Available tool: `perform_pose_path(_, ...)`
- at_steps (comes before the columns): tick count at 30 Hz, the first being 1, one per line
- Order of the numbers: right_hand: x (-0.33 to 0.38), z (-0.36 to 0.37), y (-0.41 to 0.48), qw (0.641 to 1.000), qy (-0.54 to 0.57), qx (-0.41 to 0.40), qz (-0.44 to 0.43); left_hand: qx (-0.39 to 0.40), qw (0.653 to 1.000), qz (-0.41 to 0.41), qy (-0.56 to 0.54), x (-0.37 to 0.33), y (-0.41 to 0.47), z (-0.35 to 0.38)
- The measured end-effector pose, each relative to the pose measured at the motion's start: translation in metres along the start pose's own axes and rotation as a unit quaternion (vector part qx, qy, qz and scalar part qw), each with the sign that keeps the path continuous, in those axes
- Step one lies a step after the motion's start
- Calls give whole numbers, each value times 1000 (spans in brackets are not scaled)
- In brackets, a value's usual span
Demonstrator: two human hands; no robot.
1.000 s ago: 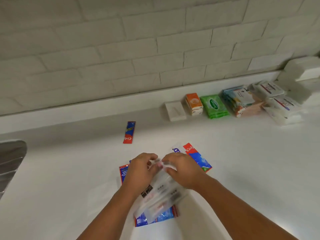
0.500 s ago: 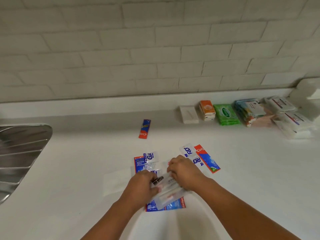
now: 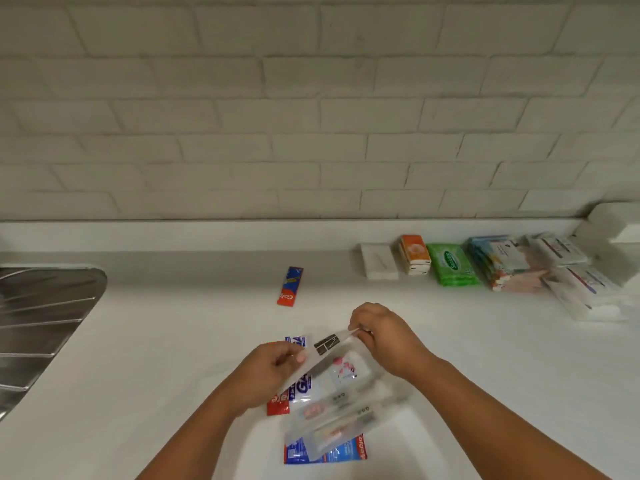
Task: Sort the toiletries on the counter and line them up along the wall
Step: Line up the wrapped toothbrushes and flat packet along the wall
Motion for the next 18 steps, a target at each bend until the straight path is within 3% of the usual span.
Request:
perform_pose_path(2,-9,-6,8,1000,-2,-16,-8,34,999,-7,-4,-4,7,-4)
perform_pose_path(7,-23,-31,40,997,16,-72,37,19,1000,4,16,-22,28,-2)
perform_pose_path(13,-42,-38,68,961,98,-156,205,-81,992,-36,-92,-37,74,11)
perform_pose_path(18,-52,-10,76,891,240,-91,374,-109,964,-137,-200,-51,121,45)
Point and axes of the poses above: each hand's wrist, its own y-axis towards the middle knuckle, its own z-axis out of the palm, x = y × z, the point moved 1 cm from there along y, towards the middle knuckle, and after that the axes turned 14 degrees about -x, right-handed, at the moved point
